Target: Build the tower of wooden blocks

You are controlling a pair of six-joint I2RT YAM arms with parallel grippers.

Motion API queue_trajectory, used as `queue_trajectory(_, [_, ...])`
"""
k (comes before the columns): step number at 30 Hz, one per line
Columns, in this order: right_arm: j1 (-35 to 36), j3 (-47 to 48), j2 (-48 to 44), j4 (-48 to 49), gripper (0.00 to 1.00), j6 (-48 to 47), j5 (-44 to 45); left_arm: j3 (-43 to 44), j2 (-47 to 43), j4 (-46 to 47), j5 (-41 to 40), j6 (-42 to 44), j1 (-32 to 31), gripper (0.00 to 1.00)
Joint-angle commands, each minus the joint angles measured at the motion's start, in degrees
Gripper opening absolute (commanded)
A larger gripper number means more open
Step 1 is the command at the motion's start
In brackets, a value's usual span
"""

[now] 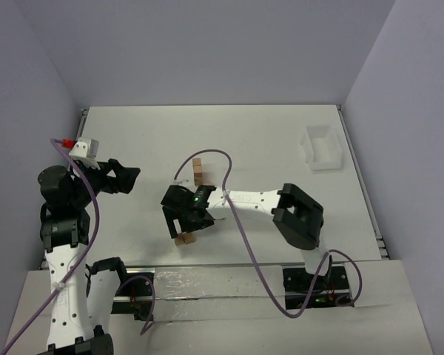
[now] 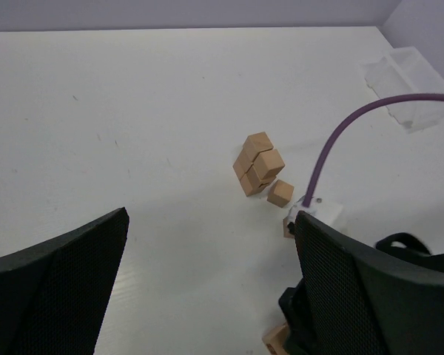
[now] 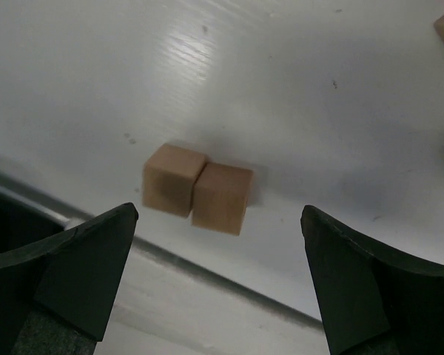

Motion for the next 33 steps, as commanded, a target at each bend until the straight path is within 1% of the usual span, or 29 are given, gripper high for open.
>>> queue_trajectory(1, [0.4, 3.2, 3.4, -4.0, 1.0, 2.1, 4.6, -0.6, -1.6, -0.2, -1.1, 1.7, 0.4, 0.99])
queue_trajectory(13, [1.4, 4.7, 3.5, -3.9, 1.0, 1.6, 5.9, -3.5, -3.2, 0.8, -0.5, 2.1, 0.7, 0.99])
queue_trajectory(22, [1.4, 1.8, -6.8, -1.6, 1.0, 2.0, 8.7, -3.5, -2.7, 1.4, -0.3, 1.4, 0.6, 0.99])
queue_trajectory(25, [1.5, 1.7, -8.3, -1.4, 1.0, 2.3, 8.4, -3.4, -2.1, 1.7, -0.3, 0.9, 0.6, 0.99])
queue_trajectory(30, [1.5, 1.1, -6.1, -1.6, 1.0, 3.8, 5.1, -2.6, -1.4, 1.8, -0.3, 0.8, 0.7, 0.99])
queue_trajectory(33, [1.6, 2.3, -2.6, -3.0, 1.0, 4.7, 3.1, -2.3, -1.4, 1.3, -0.6, 1.0, 0.7, 0.99])
